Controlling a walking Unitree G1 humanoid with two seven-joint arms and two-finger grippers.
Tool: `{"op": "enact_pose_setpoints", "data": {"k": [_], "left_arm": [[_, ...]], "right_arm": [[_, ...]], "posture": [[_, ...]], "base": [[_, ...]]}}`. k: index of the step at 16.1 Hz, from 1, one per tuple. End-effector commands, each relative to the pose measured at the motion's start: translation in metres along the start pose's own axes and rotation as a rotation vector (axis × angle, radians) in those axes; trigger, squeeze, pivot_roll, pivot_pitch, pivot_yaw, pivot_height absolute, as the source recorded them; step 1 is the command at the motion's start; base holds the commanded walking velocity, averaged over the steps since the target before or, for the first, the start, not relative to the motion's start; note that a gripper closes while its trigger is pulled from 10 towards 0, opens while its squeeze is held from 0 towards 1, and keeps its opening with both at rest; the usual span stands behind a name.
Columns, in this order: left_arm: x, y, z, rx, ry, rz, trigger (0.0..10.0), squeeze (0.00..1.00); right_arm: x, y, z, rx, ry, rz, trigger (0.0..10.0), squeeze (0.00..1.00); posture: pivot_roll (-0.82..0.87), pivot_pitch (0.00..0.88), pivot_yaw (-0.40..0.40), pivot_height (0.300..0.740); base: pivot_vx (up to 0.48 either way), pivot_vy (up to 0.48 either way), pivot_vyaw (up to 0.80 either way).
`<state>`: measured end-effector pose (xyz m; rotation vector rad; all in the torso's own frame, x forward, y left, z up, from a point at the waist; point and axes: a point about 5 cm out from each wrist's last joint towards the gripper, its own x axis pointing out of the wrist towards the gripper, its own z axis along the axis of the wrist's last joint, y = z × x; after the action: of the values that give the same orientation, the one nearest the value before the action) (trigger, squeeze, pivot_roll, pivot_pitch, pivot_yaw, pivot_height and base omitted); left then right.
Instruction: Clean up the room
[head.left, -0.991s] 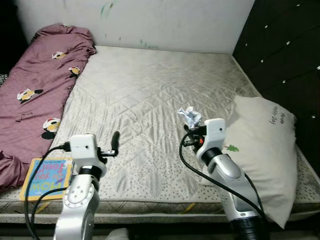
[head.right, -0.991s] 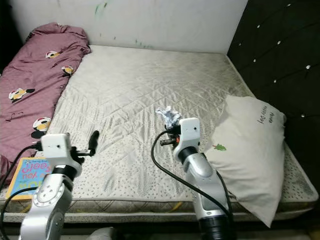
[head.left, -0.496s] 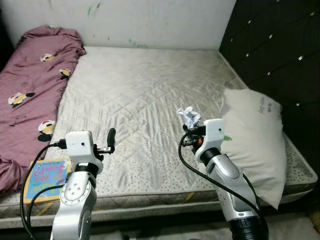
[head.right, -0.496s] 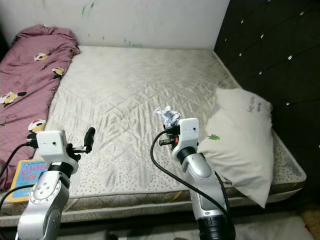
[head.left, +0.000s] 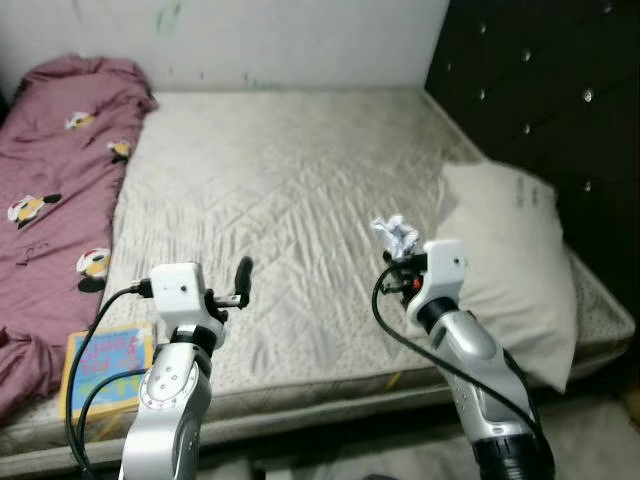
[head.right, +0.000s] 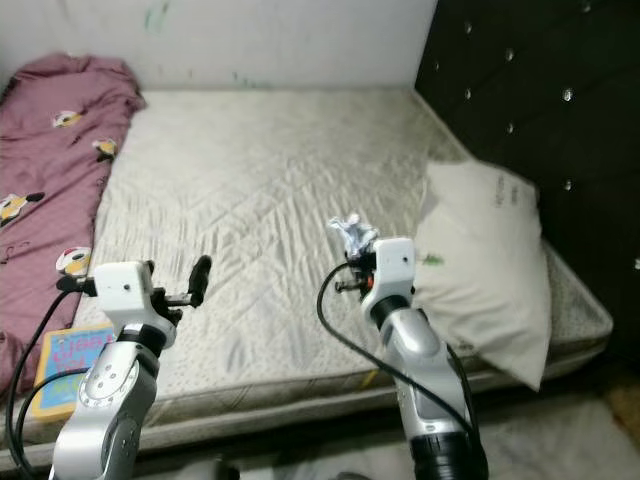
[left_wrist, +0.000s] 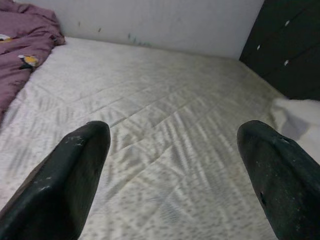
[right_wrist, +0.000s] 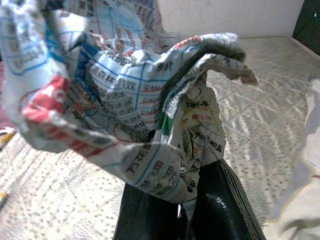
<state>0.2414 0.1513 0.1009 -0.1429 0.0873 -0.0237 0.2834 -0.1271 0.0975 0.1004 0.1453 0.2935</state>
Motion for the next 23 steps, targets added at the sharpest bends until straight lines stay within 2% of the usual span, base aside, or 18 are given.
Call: {"op": "enact_pose_setpoints", "data": {"k": [1, 10, 14, 23], "left_arm": [[0.0000, 0.0042, 0.0023, 0.010, -0.004, 0.013, 10.0, 0.00], [0.0031, 0.0050, 0.0054, 0.007, -0.010, 0.026, 10.0, 0.00], [0.0040, 0.0039, 0.0049, 0.005, -0.010, 0.026, 10.0, 0.00], [0.0047, 0.0036, 0.0053, 0.004, -0.015, 0.025, 10.0, 0.00]], "right_arm": [[0.0017, 0.0056, 0.0020, 0.007, -0.007, 0.018, 10.0, 0.00], [0.0058, 0.0091, 0.0085, -0.020, -0.038, 0.053, 10.0, 0.00], [0.0061, 0.0080, 0.0094, -0.022, -0.046, 0.051, 10.0, 0.00], [0.0070, 0.0103, 0.0093, -0.047, -0.048, 0.062, 10.0, 0.00]], "posture": [[0.05, 0.000, -0.041, 0.740], [0.04, 0.003, -0.039, 0.740], [0.04, 0.001, -0.040, 0.740], [0.03, 0.002, -0.041, 0.740]], "base": [[0.000, 0.476, 0.00], [0.000, 0.476, 0.00], [0.000, 0.476, 0.69], [0.000, 0.474, 0.00]]}}
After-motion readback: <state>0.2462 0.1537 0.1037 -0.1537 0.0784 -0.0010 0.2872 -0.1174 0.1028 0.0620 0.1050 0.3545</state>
